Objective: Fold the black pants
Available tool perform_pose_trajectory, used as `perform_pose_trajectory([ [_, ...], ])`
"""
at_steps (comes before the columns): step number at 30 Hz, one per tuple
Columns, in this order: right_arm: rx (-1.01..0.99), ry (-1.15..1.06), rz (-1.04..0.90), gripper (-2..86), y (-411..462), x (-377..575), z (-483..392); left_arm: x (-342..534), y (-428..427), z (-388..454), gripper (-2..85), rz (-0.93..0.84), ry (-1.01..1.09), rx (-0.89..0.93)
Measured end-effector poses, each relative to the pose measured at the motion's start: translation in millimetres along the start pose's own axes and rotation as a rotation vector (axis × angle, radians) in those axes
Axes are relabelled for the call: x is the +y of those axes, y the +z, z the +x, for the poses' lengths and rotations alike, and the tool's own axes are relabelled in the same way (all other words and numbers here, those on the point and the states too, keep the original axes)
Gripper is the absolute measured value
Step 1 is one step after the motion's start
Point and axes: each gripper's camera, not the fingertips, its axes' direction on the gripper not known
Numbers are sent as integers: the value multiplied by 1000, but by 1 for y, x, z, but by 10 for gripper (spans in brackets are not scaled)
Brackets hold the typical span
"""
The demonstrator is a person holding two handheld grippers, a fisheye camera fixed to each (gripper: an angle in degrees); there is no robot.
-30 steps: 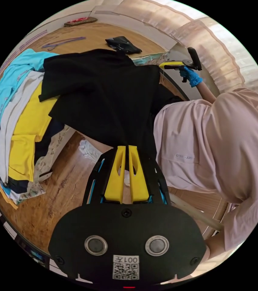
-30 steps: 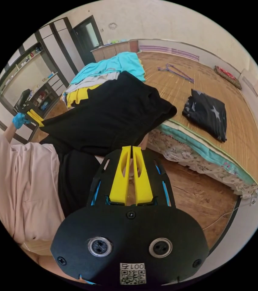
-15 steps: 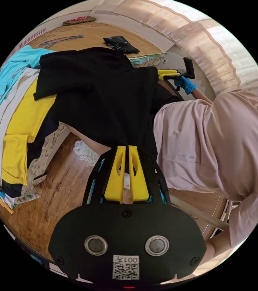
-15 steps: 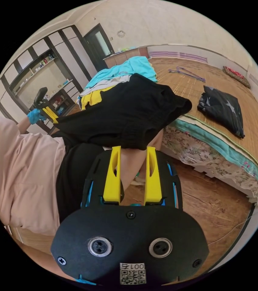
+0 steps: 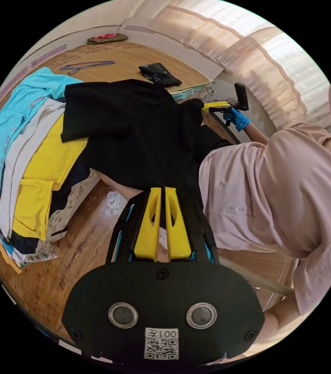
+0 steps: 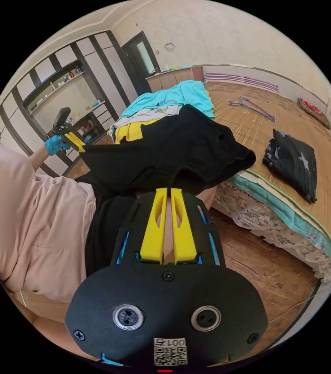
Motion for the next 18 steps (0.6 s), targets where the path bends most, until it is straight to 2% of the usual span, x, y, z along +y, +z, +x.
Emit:
perform_pose_trajectory([
  [3, 23, -6, 64, 14, -28, -3, 3, 1, -21, 4, -13, 15, 0, -74],
  [6, -70, -13, 88, 13, -48, 3, 17, 4, -40, 4, -14, 61, -19, -68],
  [8, -133, -9, 30, 12, -44, 10, 26, 5, -40, 1, -13, 73, -34, -11],
  [11, -136, 22, -78, 11, -20, 26, 33, 0, -13, 6, -13, -15, -23, 46],
  [14, -141, 35, -66, 11, -8, 35, 34, -10, 12, 29, -14, -116, 78, -47],
  [18, -167, 42, -4, 11, -19, 35, 47, -26, -13, 43, -14, -70, 122, -112],
])
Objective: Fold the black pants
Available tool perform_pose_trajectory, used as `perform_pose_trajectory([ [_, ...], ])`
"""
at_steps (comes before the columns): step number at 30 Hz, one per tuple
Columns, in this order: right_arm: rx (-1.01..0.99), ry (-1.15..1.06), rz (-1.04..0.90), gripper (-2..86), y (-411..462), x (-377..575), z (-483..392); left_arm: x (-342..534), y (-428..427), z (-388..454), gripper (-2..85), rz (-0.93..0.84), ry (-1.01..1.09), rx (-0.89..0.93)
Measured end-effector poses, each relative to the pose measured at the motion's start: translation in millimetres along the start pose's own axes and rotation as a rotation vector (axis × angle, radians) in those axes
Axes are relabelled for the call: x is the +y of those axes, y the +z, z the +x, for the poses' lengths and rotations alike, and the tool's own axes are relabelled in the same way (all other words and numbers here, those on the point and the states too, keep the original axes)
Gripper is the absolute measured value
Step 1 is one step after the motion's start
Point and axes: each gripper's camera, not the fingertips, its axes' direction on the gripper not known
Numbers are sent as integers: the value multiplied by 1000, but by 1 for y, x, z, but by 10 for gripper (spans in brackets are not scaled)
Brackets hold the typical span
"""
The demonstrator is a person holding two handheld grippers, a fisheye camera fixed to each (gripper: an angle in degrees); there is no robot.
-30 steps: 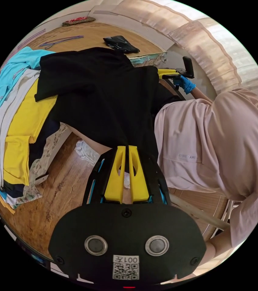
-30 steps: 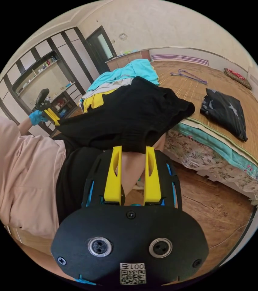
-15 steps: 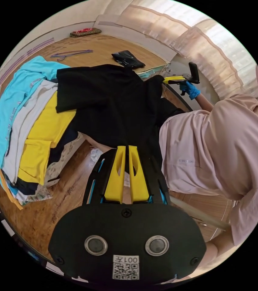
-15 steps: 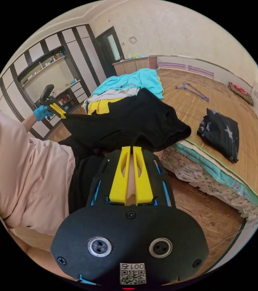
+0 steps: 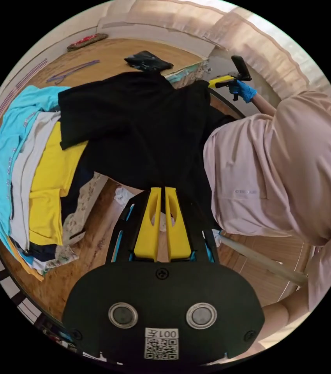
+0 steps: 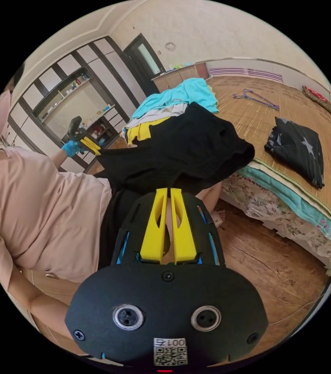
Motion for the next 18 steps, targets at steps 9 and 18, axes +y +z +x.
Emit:
perform_pose_trajectory([
  [9, -70, 74, 214, 10, -5, -10, 38, -48, -83, -40, -16, 160, -124, -188],
  [18, 95, 250, 324, 9, 17, -32, 85, -179, -112, -85, -16, 276, -162, -399],
])
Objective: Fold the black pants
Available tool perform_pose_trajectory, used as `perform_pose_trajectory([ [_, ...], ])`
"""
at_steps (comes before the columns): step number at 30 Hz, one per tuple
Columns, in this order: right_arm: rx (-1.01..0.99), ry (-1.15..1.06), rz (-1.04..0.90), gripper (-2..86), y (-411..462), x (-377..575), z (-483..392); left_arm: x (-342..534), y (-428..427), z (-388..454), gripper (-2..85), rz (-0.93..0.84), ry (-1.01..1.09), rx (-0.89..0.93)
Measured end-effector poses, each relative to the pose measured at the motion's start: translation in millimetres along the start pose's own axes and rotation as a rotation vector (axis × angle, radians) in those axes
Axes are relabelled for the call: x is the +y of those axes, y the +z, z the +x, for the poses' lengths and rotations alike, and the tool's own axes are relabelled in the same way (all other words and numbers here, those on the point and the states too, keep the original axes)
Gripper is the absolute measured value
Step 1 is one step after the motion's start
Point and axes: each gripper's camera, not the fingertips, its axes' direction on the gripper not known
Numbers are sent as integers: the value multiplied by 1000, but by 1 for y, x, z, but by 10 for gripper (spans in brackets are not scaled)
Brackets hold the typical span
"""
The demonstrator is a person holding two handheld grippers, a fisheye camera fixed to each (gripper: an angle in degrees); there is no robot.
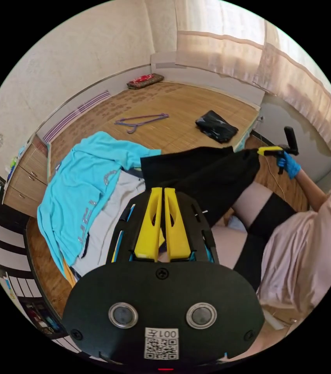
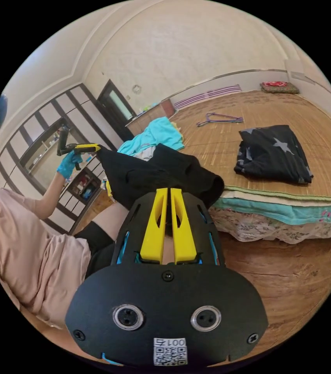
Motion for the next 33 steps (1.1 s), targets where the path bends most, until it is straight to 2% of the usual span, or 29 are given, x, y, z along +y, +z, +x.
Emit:
perform_pose_trajectory([
  [7, 86, 162, 50, 9, 30, -8, 33, -104, 82, -13, -16, -119, -57, -60],
  [12, 106, 242, 53, 11, 57, -6, 51, -147, 161, -22, -15, -209, -88, -127],
  [15, 140, 272, 10, 11, 74, -3, 57, -150, 207, -34, -11, -247, -215, -107],
  [18, 232, 229, -55, 15, 85, -6, 49, -134, 219, -53, -1, -162, -410, -67],
  [21, 339, 131, -79, 25, 88, -11, 33, -118, 219, -66, 11, -94, -454, -12],
  [27, 284, 85, 2, 56, 84, -22, 19, -100, 205, -90, 19, -21, -438, -36],
  [33, 333, 199, 37, 89, 108, -33, 19, -103, 228, -86, 51, -20, -338, 52],
])
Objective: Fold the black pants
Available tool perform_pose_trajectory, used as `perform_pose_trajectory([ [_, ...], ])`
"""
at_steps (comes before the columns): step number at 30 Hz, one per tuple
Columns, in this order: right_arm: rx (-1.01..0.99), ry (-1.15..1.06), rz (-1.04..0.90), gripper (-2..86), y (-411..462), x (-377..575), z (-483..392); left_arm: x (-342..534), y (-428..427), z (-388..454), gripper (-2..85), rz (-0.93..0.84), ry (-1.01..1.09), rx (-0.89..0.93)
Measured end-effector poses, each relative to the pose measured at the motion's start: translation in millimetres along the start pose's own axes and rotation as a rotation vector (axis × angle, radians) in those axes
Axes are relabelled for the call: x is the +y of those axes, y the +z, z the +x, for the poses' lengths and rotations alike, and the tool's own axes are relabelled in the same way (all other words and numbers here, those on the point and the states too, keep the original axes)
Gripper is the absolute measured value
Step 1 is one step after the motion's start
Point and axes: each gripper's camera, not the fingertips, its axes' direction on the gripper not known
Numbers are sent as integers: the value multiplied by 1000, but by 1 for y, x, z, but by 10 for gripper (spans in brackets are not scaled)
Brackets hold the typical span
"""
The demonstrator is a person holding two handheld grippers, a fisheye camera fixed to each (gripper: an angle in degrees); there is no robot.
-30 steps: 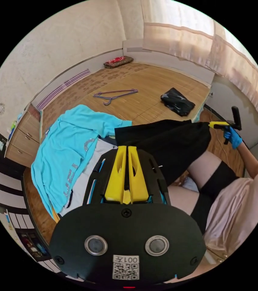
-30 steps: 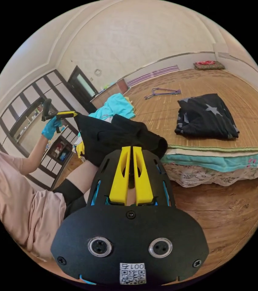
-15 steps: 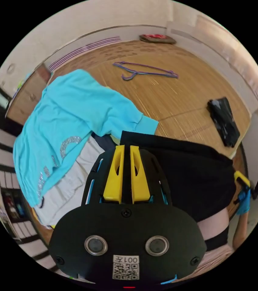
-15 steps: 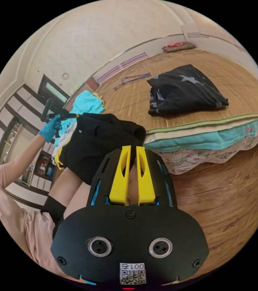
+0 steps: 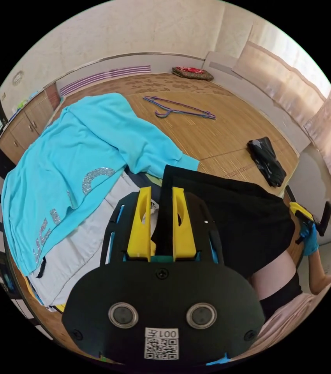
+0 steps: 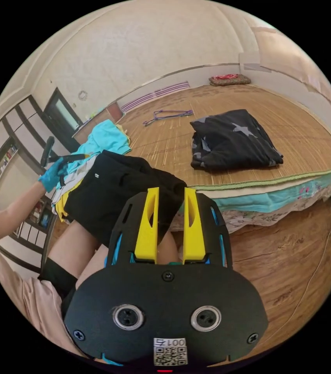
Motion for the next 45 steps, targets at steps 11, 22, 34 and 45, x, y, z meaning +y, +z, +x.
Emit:
perform_pose_trajectory([
  [11, -21, 136, -89, 98, 36, -5, -8, -26, 77, -3, 47, -82, -40, 99],
  [22, 2, 14, 7, 12, 8, 2, -36, -26, 33, 27, -14, 108, 55, -105],
  [34, -42, 124, 30, 99, 24, -11, -20, -82, 106, -6, -7, -86, -118, 25],
  [45, -154, 223, -196, 95, 63, -19, 2, -40, 118, -43, 20, -5, -146, 228],
])
